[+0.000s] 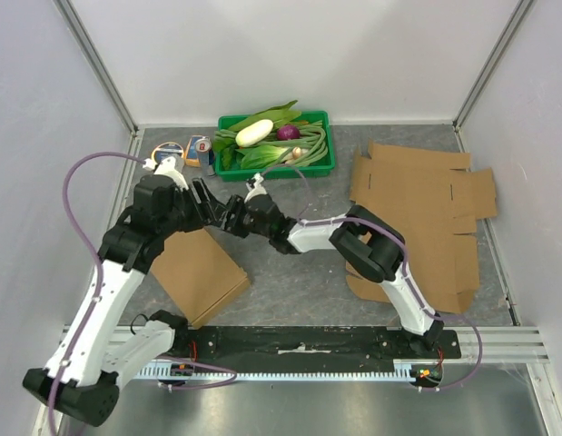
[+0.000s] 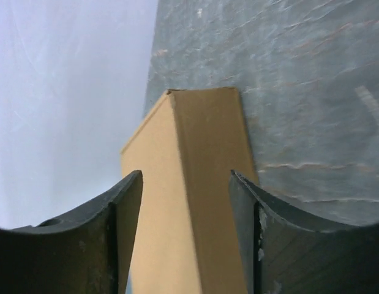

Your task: Fold the paper box

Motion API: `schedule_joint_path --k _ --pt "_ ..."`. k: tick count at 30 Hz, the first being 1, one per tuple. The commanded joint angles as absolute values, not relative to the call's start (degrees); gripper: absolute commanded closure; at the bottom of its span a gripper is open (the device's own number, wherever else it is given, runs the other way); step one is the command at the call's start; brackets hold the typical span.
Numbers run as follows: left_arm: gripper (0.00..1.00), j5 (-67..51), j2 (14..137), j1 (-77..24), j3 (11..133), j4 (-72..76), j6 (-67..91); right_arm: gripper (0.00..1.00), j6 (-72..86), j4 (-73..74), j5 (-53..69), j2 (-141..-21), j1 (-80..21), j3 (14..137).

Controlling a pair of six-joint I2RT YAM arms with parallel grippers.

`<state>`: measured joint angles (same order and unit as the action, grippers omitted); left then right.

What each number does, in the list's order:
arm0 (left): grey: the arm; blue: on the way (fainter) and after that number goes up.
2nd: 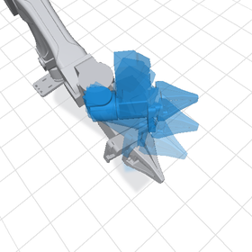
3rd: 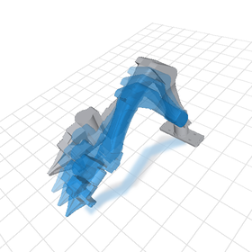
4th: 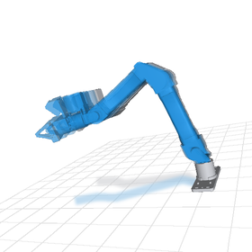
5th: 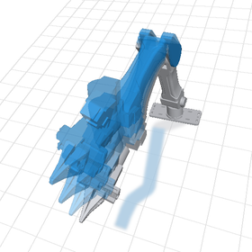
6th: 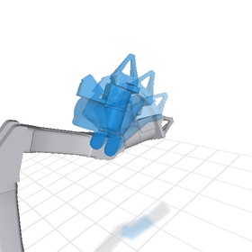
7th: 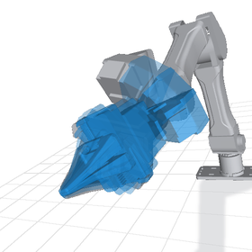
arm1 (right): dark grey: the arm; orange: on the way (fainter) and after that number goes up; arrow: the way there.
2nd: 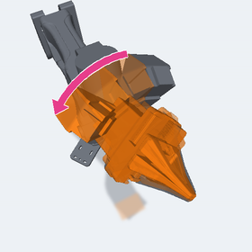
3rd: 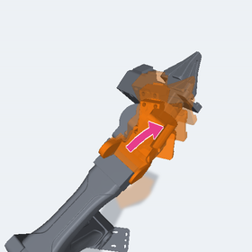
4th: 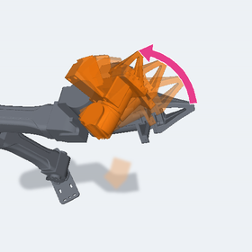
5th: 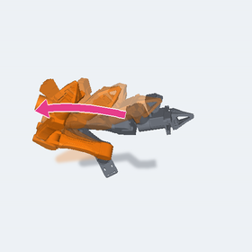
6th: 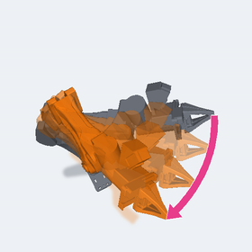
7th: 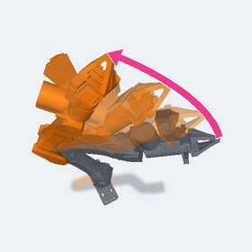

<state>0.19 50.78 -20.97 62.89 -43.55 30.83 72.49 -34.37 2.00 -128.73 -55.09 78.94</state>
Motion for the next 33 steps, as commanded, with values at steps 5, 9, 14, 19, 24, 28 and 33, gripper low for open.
schedule_joint_path --k 5,9,14,19,24,28,33 --pt "0.37 -24.4 60.44 -7.91 52.47 -26.57 33.05 0.22 42.06 -19.98 25.48 -109.19 -42.64 58.41" --pt "0.54 -34.53 75.72 -7.91 55.0 -16.7 36.91 0.22 35.7 -10.31 21.46 -91.73 -40.52 47.74" --pt "0.73 -18.59 88.22 -7.04 57.65 -19.67 38.84 0.25 32.52 6.84 12.41 -79.03 -39.91 45.35" --pt "0.87 -15.63 98.76 -0.18 61.52 -24.6 39.2 0.26 32.96 11.42 9.58 -70.23 -37.27 44.56" --pt "0.91 -11.52 93.71 9.73 55.14 -27.25 39.2 0.25 31.47 14.49 8.0 -66.8 -34.72 45.96" --pt "0.79 -8.08 85.0 14.84 50.28 -27.77 39.11 0.24 32.69 16.17 8.17 -68.29 -31.39 47.11" --pt "0.73 -6.77 80.34 17.75 49.65 -29.79 38.41 0.23 36.38 17.31 14.49 -70.32 -25.5 47.55"
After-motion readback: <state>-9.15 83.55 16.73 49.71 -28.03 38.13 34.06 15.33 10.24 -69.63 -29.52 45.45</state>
